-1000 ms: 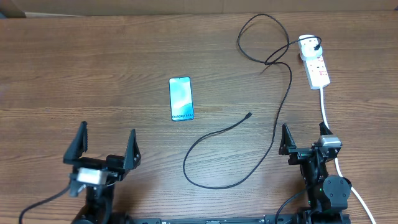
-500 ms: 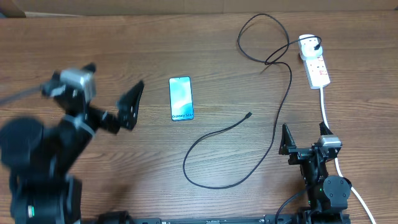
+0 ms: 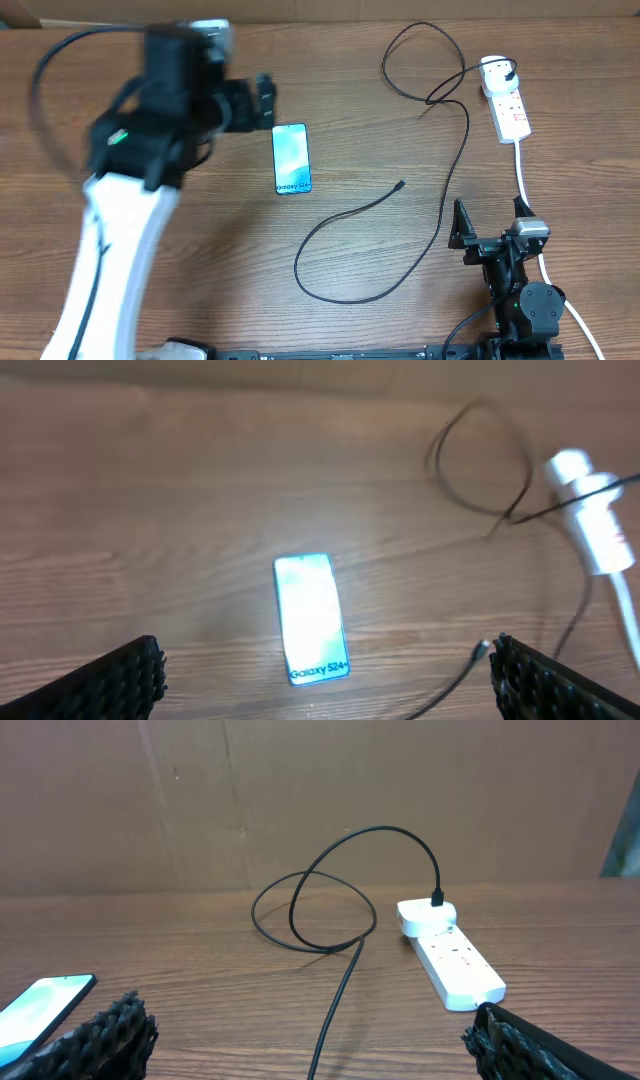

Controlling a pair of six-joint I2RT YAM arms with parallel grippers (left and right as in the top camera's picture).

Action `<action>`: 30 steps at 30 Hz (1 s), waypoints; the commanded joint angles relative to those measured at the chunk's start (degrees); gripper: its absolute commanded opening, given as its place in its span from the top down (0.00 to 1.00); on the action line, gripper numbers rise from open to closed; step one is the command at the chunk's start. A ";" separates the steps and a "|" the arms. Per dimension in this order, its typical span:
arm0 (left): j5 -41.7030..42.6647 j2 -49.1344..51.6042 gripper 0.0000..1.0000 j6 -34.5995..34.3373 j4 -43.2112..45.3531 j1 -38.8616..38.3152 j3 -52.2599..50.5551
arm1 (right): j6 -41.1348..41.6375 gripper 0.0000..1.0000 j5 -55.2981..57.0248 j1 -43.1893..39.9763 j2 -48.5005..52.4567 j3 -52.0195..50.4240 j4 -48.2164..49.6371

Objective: Plug charger to phone and switch on socket
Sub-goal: 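Move the left gripper forward over the smartphone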

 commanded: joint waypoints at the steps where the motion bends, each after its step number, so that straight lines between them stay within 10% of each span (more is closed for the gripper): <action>1: 0.11 6.38 0.00 -2.82 -1.38 -4.33 1.42 | -0.24 0.00 0.52 0.26 -0.46 -0.59 0.33; 11: -1.64 18.34 0.00 -20.33 0.13 -6.91 1.42 | -0.24 0.00 0.52 0.26 -0.46 -0.59 0.35; 30: -1.75 34.47 0.00 -20.61 -0.42 -6.95 1.36 | -0.24 0.00 0.52 0.26 -0.46 -0.59 0.35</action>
